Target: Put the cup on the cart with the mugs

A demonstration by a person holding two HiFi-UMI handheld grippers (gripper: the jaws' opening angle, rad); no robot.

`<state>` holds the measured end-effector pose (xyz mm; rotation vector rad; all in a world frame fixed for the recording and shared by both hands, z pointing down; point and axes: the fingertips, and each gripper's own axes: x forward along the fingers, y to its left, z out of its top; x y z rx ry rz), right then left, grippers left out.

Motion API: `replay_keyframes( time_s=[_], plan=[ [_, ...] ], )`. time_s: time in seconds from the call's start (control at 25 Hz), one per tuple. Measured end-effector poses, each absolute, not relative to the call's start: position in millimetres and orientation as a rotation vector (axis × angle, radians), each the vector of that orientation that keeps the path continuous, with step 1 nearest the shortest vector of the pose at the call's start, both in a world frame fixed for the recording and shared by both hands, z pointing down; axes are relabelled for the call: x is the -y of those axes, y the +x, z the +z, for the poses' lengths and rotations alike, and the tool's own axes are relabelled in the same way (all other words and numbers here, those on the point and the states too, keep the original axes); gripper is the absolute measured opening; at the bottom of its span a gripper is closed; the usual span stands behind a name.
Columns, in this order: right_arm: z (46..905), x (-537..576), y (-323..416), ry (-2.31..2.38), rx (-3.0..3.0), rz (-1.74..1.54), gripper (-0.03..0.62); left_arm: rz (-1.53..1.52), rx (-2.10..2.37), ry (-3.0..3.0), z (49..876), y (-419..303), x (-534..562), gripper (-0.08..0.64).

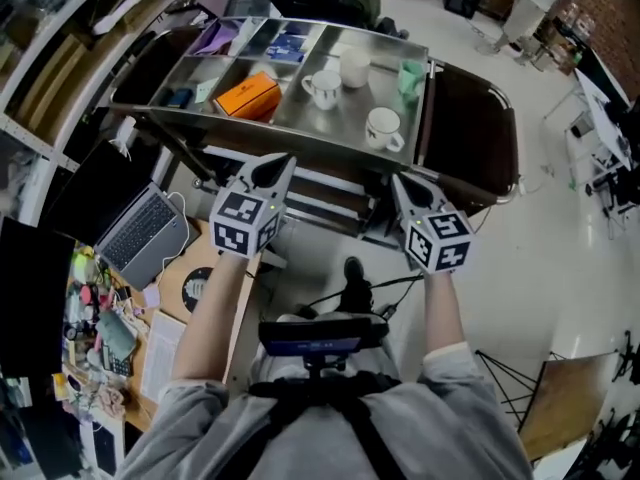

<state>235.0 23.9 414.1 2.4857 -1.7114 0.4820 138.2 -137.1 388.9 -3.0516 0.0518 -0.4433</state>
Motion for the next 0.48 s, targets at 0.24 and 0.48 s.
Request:
replay_keyframes(
  time_s=[0.24,0.48],
  plan=[
    [429,-29,216,2.517,1.711,0.521,-0.012,-0.465,-0.218,-3.11,414,94,149,0.003],
    [441,-32,198,2.529,1.699,0.533,-0.013,-0.473,-0.298,-3.136,430,62,155,0.003]
  ],
)
